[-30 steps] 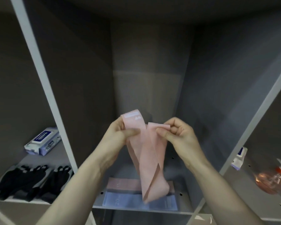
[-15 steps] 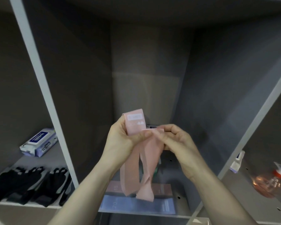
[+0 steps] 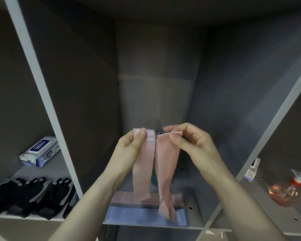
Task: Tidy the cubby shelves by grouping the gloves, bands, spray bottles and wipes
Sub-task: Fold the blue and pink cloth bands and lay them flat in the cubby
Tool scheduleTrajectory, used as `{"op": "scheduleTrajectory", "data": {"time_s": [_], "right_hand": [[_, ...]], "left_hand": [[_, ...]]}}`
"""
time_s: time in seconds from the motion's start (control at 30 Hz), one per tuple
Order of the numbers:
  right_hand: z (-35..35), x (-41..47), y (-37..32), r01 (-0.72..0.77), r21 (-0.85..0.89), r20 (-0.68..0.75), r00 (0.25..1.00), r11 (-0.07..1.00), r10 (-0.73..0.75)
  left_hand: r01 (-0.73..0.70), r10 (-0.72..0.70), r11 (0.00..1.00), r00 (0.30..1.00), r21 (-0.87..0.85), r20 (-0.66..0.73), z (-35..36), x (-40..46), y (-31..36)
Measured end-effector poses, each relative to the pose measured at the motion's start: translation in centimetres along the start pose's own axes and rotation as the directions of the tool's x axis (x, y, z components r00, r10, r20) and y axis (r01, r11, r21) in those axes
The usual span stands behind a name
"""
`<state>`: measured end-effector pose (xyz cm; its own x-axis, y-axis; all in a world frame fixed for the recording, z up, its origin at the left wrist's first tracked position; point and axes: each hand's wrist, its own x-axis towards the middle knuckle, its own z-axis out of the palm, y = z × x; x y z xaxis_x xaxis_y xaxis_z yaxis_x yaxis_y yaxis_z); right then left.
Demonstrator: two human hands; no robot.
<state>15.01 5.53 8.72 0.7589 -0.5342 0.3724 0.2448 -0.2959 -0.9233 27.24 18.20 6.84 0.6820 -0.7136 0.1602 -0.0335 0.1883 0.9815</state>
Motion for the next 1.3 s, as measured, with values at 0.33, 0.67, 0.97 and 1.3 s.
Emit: {"op": "scheduleTrajectory", "data": {"time_s": [0.33,0.67,0.97,1.3], "right_hand": [[-0.2,0.6,0.6,-0.081,0.071,0.139,0.988,0.994,0.071],[0.6,0.6,0.9,0.013,0.172,-0.078,0.997,0.985,0.000],[0.2,3.2,-2.3,0.181,-0.058,-0.268,0.944,0.982,-0.190],[1.0,6.0,-4.4,0.232,-0.134,-0.394,0.880,0.964,-0.266]], "left_hand": [[-0.113,0.088,0.988,0.971,0.101,0.221,0.2,1.0,1.8],[-0.208,0.206,0.975,0.978,0.085,0.031,0.6,1.0,1.0],[-0.331,0.355,0.931,0.918,0.153,-0.174,2.3,-1.6,-3.2],[0.073,0.059,0.826,0.975,0.559,-0.213,4.9,-0.3,-7.1]]}}
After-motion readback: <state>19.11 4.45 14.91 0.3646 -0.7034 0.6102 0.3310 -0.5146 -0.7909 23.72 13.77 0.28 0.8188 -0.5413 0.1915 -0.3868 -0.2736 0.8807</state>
